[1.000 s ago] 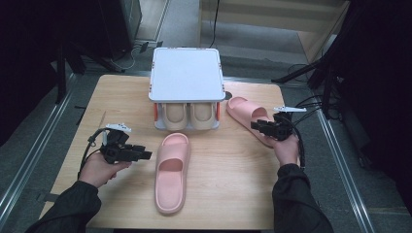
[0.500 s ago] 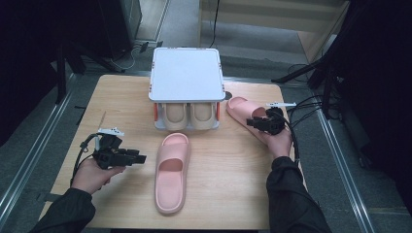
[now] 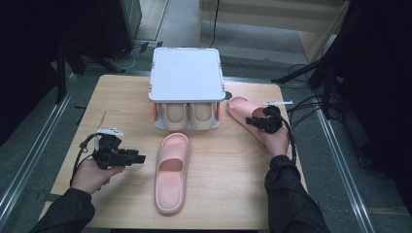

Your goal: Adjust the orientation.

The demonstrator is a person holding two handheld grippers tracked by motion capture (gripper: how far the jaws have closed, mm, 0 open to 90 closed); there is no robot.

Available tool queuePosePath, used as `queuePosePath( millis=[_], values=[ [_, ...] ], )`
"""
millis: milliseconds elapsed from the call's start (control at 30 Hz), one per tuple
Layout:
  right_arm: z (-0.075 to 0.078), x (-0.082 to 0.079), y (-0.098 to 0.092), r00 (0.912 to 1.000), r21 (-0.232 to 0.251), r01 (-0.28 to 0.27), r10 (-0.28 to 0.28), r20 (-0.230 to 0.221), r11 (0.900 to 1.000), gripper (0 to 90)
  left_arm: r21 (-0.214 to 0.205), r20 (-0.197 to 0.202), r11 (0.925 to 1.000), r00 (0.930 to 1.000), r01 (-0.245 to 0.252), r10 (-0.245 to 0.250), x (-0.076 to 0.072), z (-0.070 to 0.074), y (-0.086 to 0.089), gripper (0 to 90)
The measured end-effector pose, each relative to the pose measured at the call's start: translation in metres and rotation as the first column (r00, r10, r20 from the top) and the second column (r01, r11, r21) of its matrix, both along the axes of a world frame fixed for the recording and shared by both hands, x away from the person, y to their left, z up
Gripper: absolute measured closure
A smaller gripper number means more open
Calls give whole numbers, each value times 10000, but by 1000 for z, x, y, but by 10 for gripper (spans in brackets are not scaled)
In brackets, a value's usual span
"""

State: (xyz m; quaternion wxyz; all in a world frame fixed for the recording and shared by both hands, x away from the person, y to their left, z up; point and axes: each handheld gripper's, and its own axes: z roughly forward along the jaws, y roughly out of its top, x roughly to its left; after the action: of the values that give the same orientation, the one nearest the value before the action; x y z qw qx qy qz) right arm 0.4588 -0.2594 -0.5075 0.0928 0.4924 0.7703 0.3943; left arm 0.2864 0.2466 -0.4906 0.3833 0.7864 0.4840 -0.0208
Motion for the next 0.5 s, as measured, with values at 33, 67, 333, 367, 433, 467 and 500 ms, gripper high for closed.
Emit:
queuePosePath(
  millis=[33,67,333,367,433,467,500],
  values=[
    [2,0,1,10000,-26,9,-9,68,10000,797,-9,6,10000,10000,-2,2,0,0,0,508],
    [4,-1,2,9998,-110,21,-19,195,9999,818,-5,17,10000,10000,0,0,0,0,0,508],
    [17,-3,6,9980,-563,181,-145,623,9983,862,-12,23,10000,10000,23,-23,0,0,0,507],
    [18,-4,5,9979,-478,194,-164,628,9987,862,-10,34,10000,10000,36,-36,0,0,0,507],
    [20,-5,4,9981,-362,219,-198,578,9991,862,37,56,10000,10000,14,-15,1,1,-1,500],
    [21,-5,3,9982,-302,216,-199,569,9993,861,52,99,10000,10000,-13,13,1,1,-2,494],
    [22,-6,3,9983,-284,222,-206,554,9993,861,22,113,10000,9999,35,-35,2,1,-2,489]
  ],
)
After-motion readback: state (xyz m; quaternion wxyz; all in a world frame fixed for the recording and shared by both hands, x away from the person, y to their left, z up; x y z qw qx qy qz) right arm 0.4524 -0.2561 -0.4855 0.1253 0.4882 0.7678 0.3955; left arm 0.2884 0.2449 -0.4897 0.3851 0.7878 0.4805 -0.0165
